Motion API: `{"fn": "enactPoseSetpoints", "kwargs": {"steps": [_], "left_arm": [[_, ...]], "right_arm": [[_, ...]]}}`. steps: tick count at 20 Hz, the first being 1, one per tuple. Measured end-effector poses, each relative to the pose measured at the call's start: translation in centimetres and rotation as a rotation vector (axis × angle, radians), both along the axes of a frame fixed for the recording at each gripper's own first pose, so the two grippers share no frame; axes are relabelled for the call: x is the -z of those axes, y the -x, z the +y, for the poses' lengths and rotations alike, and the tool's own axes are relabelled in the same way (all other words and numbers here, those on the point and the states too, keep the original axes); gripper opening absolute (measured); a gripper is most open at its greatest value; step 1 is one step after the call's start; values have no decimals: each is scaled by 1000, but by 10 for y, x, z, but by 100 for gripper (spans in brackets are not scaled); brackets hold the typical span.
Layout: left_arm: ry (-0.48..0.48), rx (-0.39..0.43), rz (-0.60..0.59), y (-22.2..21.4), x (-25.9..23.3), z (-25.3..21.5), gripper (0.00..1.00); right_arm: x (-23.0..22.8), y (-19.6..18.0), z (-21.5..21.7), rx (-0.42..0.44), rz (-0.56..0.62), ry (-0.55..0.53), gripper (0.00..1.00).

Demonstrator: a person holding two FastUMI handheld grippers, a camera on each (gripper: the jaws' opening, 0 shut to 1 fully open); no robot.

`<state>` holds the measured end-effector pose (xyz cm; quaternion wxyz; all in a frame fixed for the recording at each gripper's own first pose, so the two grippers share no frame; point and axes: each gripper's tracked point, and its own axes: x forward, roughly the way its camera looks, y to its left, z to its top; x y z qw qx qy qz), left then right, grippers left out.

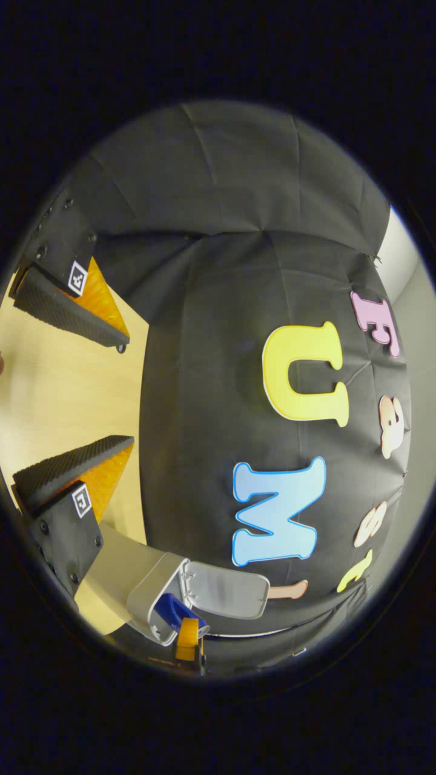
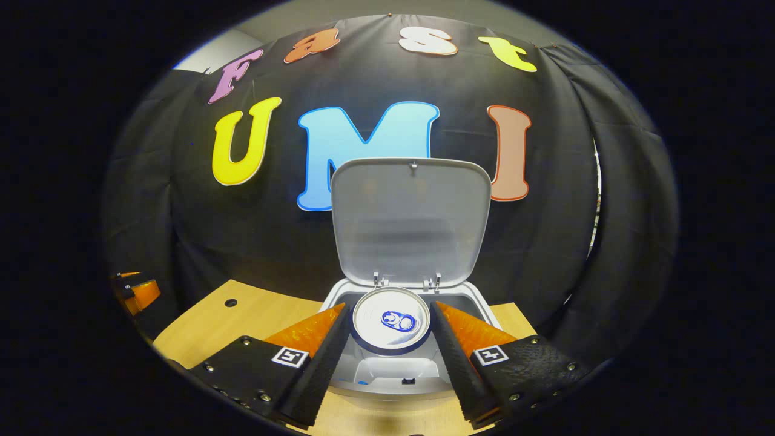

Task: Press the lid of the desktop garbage bin to open it, pick up the crumpled paper on the desktop and throw it into the bin, then pick up the pop can on the desktop and drop it into the bin, and finally close the garbage bin lid.

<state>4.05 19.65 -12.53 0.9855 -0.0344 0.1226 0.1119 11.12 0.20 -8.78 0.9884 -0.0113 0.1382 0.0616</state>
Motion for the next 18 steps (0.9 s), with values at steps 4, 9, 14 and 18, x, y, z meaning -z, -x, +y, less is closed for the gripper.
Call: {"fn": "enactPoseSetpoints", "kwargs": {"steps": [4,9,14,18], "left_arm": [[-4,-8,5,0,1,3,99],[7,-13,12,-1,4,2,99],[13,-14,17,-1,7,2,99],[14,-12,14,-1,6,1,99]], "right_arm": [[23,-8,-11,23,51,29,84],[38,-9,-19,50,96,33,85],[35,-9,-21,59,87,31,90],[32,-6,-19,60,88,30,90]]}}
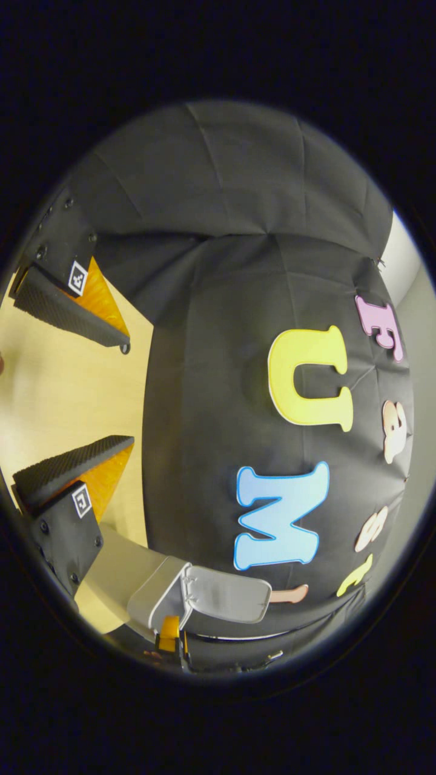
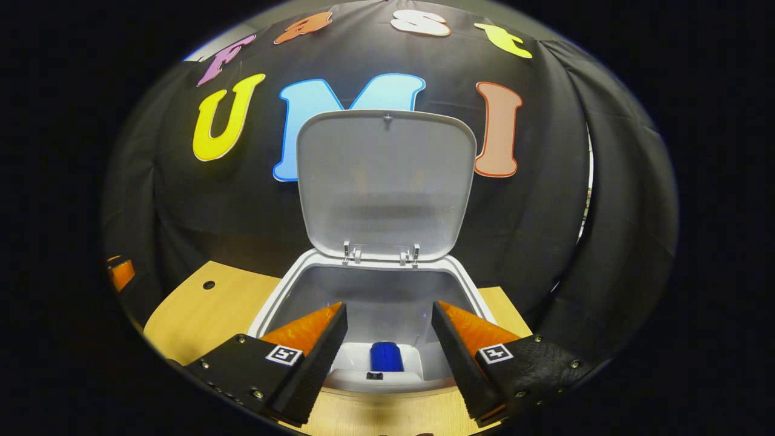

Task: Press the lid of the desktop garbage bin to open it, pick up the crumpled paper on the desktop and throw it into the bin, then pick up the pop can on the desktop and drop it into the bin, and finally close the garbage bin lid.

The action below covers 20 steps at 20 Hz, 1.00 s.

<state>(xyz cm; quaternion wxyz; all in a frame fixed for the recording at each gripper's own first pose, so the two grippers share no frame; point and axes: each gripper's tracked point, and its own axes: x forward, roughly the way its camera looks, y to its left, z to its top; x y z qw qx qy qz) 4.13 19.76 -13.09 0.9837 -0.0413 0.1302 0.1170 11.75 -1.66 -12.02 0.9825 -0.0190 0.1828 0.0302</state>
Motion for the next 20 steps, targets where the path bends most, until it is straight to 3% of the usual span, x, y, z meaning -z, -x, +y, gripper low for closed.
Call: {"fn": "enactPoseSetpoints", "kwargs": {"steps": [14,20], "left_arm": [[-16,26,-4,0,-3,-6,99],[-22,49,-5,-7,-13,-19,99]], "right_arm": [[-28,-1,4,7,-52,-41,90],[-70,-9,2,-4,-115,-23,90]]}}
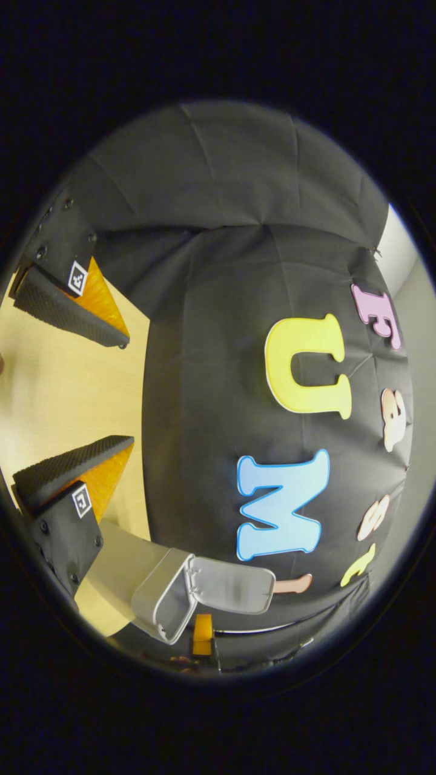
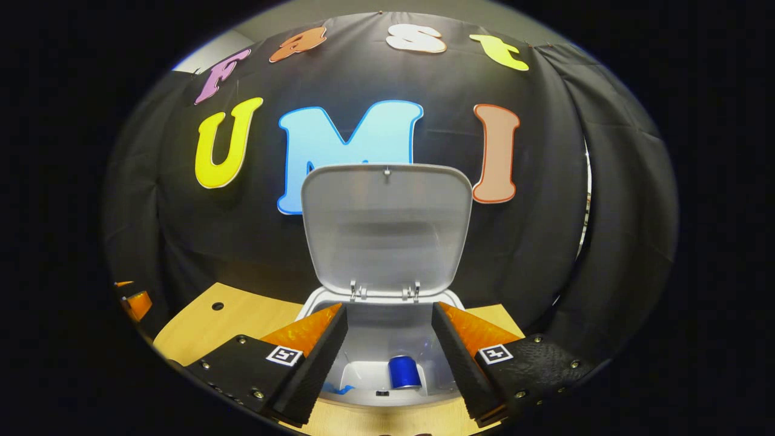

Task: Press the lid of the desktop garbage bin to open it, pick up the crumpled paper on the desktop and throw it into the bin, then pick up the pop can on the desktop and drop it into the bin, and finally close the garbage bin lid.

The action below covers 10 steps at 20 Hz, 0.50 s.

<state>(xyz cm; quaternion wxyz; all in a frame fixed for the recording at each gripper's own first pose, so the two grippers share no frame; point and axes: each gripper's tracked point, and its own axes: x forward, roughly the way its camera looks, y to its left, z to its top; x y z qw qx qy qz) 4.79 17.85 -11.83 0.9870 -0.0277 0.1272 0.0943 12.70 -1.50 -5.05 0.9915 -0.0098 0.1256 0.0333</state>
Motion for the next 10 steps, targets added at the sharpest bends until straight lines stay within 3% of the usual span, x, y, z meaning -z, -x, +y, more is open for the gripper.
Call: {"fn": "enactPoseSetpoints", "kwargs": {"steps": [10], "left_arm": [[-6,8,-3,-2,-2,-8,99]], "right_arm": [[-85,-34,-2,-20,-128,-20,90]]}}
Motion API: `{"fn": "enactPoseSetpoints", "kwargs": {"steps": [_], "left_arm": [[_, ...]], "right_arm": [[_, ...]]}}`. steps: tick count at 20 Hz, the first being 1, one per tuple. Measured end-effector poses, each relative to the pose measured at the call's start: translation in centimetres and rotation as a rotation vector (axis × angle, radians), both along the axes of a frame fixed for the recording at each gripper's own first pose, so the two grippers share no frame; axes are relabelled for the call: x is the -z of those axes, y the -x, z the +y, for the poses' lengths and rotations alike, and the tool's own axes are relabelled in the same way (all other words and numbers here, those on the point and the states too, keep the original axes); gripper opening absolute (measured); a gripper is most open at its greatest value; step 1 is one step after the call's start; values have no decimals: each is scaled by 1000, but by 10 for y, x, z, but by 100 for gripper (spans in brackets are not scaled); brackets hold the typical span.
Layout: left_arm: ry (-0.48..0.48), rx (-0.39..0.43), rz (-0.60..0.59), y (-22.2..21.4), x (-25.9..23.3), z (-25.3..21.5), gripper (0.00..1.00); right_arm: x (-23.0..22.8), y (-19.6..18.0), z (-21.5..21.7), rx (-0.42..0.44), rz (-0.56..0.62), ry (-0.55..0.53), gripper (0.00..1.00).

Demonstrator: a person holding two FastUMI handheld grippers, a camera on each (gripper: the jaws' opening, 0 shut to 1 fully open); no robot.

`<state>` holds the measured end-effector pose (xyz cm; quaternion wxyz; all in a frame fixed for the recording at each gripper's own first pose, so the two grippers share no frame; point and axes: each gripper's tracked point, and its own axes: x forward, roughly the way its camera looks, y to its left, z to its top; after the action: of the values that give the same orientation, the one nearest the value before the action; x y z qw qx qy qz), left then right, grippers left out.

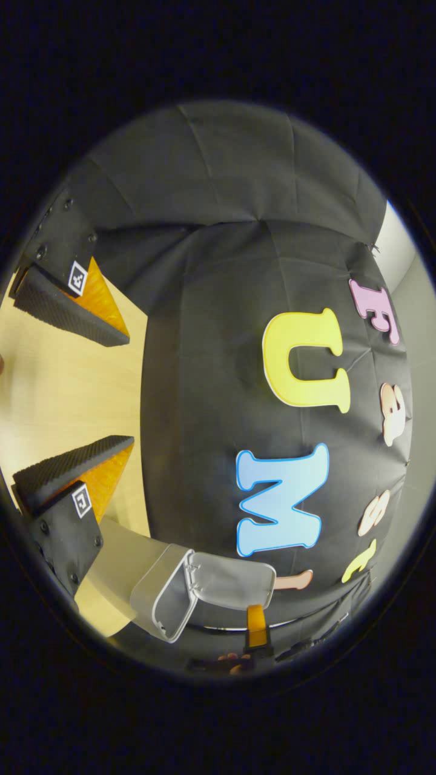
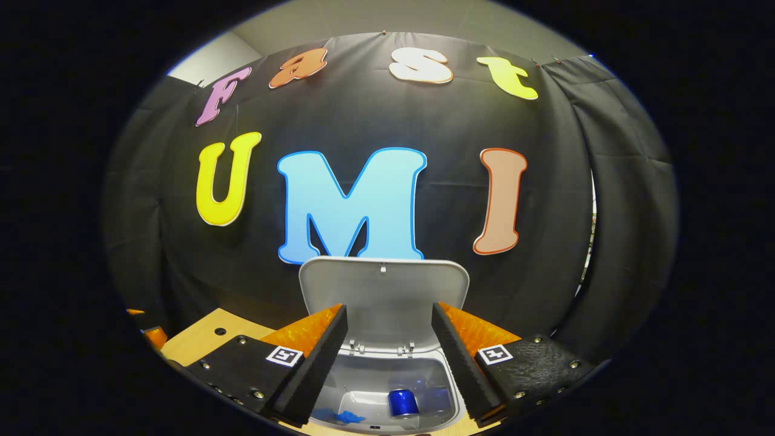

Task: Press the lid of the desktop garbage bin to open it, pick up the crumpled paper on the desktop and throw it into the bin, then pick up the pop can on the desktop and drop it into the bin, and finally close the garbage bin lid.

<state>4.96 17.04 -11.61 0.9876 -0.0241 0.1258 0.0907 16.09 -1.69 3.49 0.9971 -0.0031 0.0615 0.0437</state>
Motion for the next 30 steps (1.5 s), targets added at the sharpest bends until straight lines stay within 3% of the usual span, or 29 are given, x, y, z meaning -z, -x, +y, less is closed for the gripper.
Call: {"fn": "enactPoseSetpoints", "kwargs": {"steps": [9,14,23,30], "left_arm": [[15,-7,20,2,9,-4,99],[28,-30,27,7,14,-1,97],[35,-94,44,20,21,20,99],[46,-97,48,19,22,17,97]], "right_arm": [[-77,-37,-8,12,-142,-7,90],[-96,-62,-4,7,-180,-15,89],[-61,-84,14,-22,-116,29,89],[-37,-82,23,-46,-53,73,90]]}}
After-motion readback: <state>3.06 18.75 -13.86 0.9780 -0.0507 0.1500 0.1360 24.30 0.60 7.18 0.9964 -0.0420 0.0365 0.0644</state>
